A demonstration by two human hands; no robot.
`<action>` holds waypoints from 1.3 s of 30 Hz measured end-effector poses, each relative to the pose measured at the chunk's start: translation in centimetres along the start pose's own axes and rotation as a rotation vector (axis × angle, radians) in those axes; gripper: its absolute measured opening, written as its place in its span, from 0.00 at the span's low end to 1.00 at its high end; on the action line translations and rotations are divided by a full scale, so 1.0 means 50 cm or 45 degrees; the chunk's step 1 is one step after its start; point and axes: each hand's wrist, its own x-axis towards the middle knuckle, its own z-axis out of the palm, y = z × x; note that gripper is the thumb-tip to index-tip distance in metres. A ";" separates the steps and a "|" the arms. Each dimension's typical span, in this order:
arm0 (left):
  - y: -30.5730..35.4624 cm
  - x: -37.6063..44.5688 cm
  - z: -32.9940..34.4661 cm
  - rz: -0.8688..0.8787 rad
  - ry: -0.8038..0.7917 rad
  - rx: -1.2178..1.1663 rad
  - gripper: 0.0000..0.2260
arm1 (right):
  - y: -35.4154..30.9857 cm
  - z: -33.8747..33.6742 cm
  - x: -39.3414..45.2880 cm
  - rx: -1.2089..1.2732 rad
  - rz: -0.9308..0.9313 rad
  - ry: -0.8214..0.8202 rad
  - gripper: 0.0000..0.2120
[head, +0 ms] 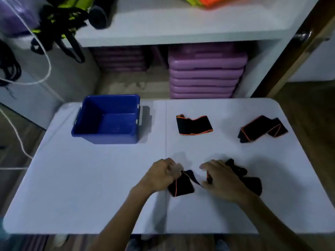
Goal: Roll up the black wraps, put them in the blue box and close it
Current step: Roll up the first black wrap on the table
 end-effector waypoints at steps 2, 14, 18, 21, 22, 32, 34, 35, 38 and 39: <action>-0.011 0.000 0.032 -0.048 -0.048 0.146 0.20 | 0.017 0.032 -0.006 -0.261 0.096 0.017 0.26; -0.016 0.013 0.082 -0.171 0.175 -0.313 0.08 | -0.027 -0.096 0.064 0.488 0.117 0.421 0.05; -0.013 0.006 0.052 -0.266 0.259 -0.684 0.10 | -0.074 -0.151 0.130 0.707 0.018 0.515 0.08; -0.021 0.005 0.031 -0.207 0.545 -0.606 0.07 | -0.103 -0.157 0.155 0.858 -0.013 0.555 0.09; -0.023 0.004 0.022 -0.153 0.710 -0.502 0.06 | -0.108 -0.153 0.159 0.915 -0.002 0.581 0.09; -0.146 -0.002 0.042 0.141 0.428 0.422 0.21 | -0.040 0.012 0.168 0.614 0.439 0.359 0.25; -0.165 0.002 0.041 0.133 0.517 0.441 0.17 | -0.034 0.038 0.159 0.597 0.443 0.292 0.20; -0.175 0.005 0.036 0.130 0.569 0.459 0.15 | -0.034 0.049 0.157 0.577 0.421 0.254 0.17; -0.201 0.022 0.010 0.059 0.551 0.578 0.18 | -0.053 0.074 0.159 0.628 0.351 0.150 0.08; -0.210 0.027 0.001 0.028 0.520 0.618 0.21 | -0.061 0.083 0.161 0.644 0.325 0.131 0.07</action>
